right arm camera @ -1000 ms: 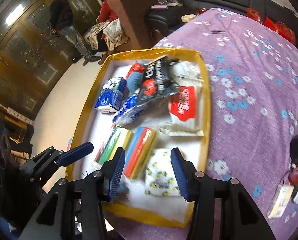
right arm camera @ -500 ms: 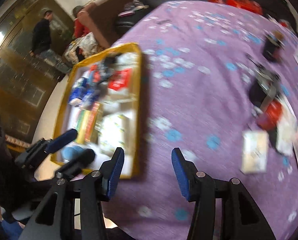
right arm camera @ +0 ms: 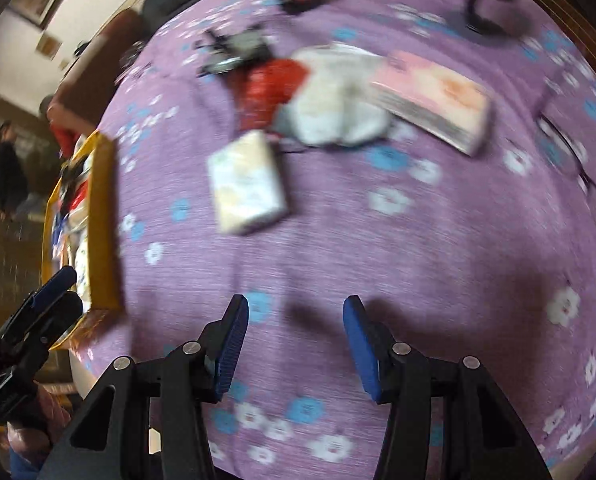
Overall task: Organize soft objects
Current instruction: 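Move both grippers to the table and grasp the cream tissue pack with the left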
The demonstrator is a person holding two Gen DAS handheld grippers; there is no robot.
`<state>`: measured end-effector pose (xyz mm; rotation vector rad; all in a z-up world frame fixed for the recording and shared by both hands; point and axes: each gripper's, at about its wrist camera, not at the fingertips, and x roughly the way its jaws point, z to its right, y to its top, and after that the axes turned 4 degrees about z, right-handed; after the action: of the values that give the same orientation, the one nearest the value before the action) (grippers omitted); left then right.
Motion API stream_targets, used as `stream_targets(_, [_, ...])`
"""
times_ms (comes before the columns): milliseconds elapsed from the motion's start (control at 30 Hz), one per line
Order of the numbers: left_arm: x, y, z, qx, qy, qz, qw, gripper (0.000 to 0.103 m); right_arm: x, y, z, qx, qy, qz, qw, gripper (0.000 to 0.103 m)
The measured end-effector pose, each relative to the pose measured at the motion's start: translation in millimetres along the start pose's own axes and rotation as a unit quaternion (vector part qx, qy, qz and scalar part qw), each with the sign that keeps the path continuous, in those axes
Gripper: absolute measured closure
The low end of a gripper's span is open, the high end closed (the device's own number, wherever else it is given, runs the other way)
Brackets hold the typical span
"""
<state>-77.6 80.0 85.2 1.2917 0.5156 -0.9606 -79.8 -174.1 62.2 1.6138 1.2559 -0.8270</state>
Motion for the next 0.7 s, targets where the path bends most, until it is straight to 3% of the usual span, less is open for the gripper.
stream_targets(133, [32.7,14.6,15.4,-0.028,-0.039,-0.045,0.9978,0.033,-10.4,-1.6,23.1,0.012,-0.006,0.010,1.000,0.050])
stream_targets(233, [59.8,28.5,31.3,-0.038,-0.049,-0.072,0.9955,0.031,-20.2,-0.4,35.5,0.009,-0.017,0.022,1.000,0.050])
stream_targets(333, [84.8,40.4,45.1,-0.058,-0.044,-0.088,0.9935,0.021,-27.7,-1.9,49.9,0.009,-0.025,0.028,0.999,0.050])
stream_targets(567, [138.2,54.1,68.5,-0.070,0.013,-0.115,0.9908,0.019,-43.8,1.8,72.0,-0.009,-0.033,0.041,0.999,0.050])
stream_targets(667, [145.7,55.7,73.7,-0.050,0.033,-0.100,0.9931,0.020,-49.6,10.5,75.4,-0.032,-0.030,0.047,0.998,0.049])
stream_targets(700, [145.8,55.2,74.9,-0.041,0.045,-0.094,0.9937,0.026,-51.1,15.3,73.9,-0.043,-0.032,0.051,0.997,0.049])
